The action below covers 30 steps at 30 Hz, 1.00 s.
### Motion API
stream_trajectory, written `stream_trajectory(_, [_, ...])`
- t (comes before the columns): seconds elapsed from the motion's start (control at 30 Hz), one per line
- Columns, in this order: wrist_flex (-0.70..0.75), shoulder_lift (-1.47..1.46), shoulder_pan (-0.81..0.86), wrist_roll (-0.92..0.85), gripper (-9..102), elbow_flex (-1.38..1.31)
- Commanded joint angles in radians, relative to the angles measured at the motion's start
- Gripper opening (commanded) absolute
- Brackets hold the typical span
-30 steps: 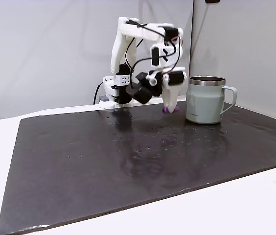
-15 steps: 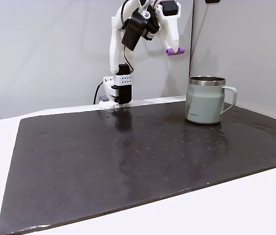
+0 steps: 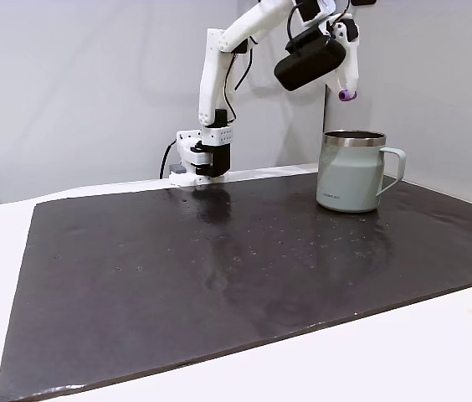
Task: Grasp a pengrip and put it in the cup.
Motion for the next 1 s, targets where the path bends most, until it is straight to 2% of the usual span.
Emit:
stream_trajectory(0.0, [0.015,0.0,-0.041,-0.034,0,-0.038])
stream_trajectory(0.17, [0.015,-0.006,-0.052,-0.038,2,-0.034])
stream_trajectory(0.3, [0.017,0.003,-0.035,-0.031,27,-0.025])
stream_trajectory(0.37, [0.017,0.006,-0.031,-0.028,34,-0.025])
stream_trajectory(0.97, [0.017,0.014,-0.035,-0.038,33,-0.012])
